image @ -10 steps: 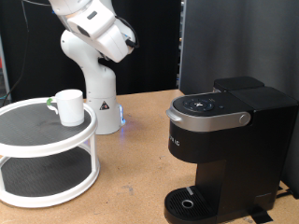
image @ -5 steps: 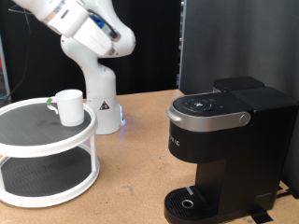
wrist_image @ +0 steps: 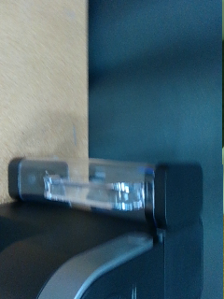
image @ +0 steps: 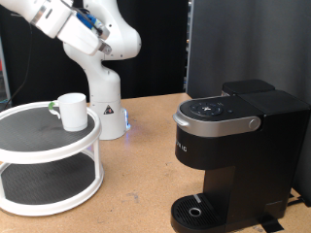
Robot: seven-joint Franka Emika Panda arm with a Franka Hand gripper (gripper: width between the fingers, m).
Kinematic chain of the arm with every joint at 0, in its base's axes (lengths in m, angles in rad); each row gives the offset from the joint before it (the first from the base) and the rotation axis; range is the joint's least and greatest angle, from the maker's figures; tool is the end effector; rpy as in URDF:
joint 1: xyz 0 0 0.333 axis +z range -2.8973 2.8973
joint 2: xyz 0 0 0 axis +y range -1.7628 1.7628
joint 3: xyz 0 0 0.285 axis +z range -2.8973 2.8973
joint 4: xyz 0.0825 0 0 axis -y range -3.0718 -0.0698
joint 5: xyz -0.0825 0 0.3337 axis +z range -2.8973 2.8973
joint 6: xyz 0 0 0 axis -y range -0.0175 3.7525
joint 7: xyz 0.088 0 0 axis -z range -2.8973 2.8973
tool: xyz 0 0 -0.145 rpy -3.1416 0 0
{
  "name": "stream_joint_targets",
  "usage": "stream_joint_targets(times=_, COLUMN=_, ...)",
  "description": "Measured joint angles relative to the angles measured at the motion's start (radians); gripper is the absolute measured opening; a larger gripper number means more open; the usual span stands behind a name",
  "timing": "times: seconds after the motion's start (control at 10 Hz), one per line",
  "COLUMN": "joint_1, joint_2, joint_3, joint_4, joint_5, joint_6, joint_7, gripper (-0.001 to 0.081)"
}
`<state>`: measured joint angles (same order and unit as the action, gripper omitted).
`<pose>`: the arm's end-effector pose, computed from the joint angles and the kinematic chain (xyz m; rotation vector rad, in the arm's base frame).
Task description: Make a cup of coffee with the keurig machine
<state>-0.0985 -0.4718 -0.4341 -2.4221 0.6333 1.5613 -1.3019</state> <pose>0.3185 -0.0936 0.4385 -2.1173 -0.7906 -0.4478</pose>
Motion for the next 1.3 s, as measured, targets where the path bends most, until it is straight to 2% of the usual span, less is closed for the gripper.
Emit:
stream_joint_targets(times=0.2, joint_1=-0.031, joint_2=-0.028, joint_3=-0.001, joint_4=-0.022, joint_5=0.033, joint_6=0.026, joint_7=0.107, gripper=0.0004)
stream_joint_targets(times=0.3, joint_1=-0.045, joint_2=-0.040, joint_3=-0.005, joint_4=-0.024, joint_5=0.011, joint_6=0.010, joint_7=0.117, gripper=0.0004)
stream_joint_targets(times=0.8, joint_1=-0.090, joint_2=-0.089, joint_3=-0.064, joint_4=-0.023, joint_5=-0.113, joint_6=-0.093, joint_7=0.063, gripper=0.0004)
stream_joint_targets(times=1.1, joint_1=-0.093, joint_2=-0.094, joint_3=-0.074, joint_4=-0.028, joint_5=-0.093, joint_6=-0.084, joint_7=0.064, gripper=0.0004)
stream_joint_targets(times=1.3, joint_1=-0.115, joint_2=-0.095, joint_3=-0.104, joint_4=-0.038, joint_5=-0.050, joint_6=-0.073, joint_7=0.064, gripper=0.0004)
